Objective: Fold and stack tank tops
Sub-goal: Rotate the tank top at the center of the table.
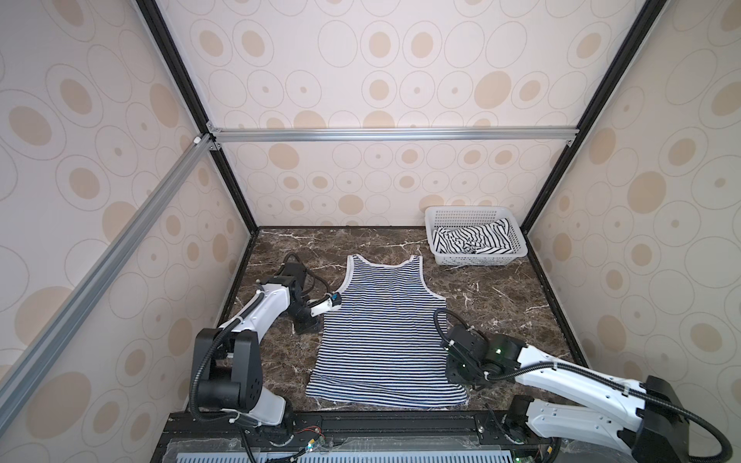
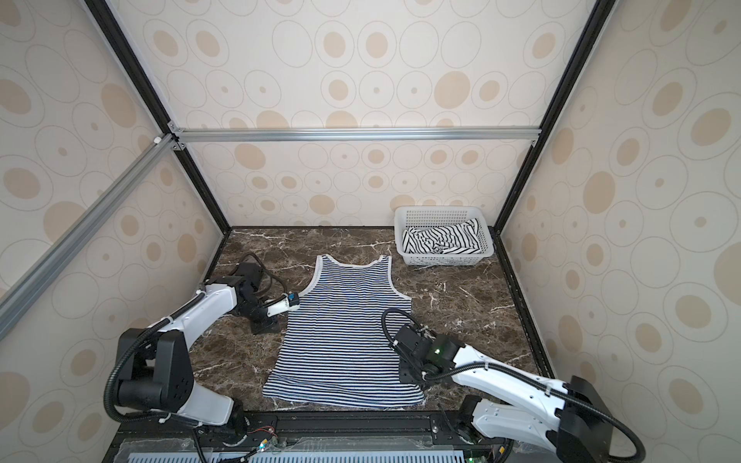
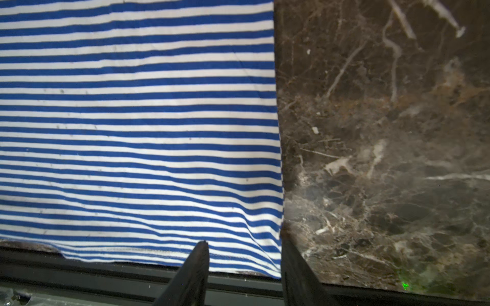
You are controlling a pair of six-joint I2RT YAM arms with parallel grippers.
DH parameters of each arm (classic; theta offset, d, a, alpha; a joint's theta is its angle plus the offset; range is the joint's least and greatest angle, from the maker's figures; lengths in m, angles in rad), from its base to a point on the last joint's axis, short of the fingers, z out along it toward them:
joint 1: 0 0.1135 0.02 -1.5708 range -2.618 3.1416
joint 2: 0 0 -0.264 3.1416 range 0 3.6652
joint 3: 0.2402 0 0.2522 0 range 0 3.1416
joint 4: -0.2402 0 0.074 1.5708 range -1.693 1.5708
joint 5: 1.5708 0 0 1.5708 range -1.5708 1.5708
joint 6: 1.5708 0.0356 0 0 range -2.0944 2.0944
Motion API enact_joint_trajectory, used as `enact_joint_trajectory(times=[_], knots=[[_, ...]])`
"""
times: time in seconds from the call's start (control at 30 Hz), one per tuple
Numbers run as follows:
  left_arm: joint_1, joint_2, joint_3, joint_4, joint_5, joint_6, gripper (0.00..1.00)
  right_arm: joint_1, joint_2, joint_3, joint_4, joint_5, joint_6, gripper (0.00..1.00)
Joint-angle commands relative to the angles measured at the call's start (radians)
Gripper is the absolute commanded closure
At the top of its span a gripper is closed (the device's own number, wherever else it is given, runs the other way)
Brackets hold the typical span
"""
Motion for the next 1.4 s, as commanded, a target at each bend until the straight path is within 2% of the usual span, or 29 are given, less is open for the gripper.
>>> enact_joint_trajectory(times=[0.0,0.1,0.27,0.57,0.7,0.9,1.13,1.37], knots=[[-0.035,0.087,0.082,0.115,0.044,-0.133,0.63,0.006,0.098,0.09,0.03,0.074,-0.031,0.54],[-0.064,0.172,0.124,0.158,0.033,-0.167,0.63,-0.003,0.183,0.146,0.043,0.114,-0.054,0.53],[-0.092,0.289,0.151,0.238,-0.036,-0.205,0.63,-0.073,0.29,0.187,0.095,0.078,-0.1,0.53],[-0.092,0.388,0.201,0.354,-0.145,-0.289,0.63,-0.17,0.448,0.238,0.169,0.023,-0.153,0.53],[-0.089,0.447,0.254,0.399,-0.217,-0.347,0.63,-0.197,0.554,0.312,0.166,0.022,-0.175,0.53],[-0.082,0.523,0.347,0.408,-0.254,-0.393,0.63,-0.231,0.725,0.472,0.103,0.059,-0.211,0.53],[-0.018,0.583,0.431,0.378,-0.281,-0.427,0.64,-0.278,0.904,0.681,0.018,0.079,-0.27,0.53],[0.078,0.524,0.351,0.382,-0.257,-0.409,0.63,-0.33,1.031,0.839,-0.031,0.043,-0.333,0.53]])
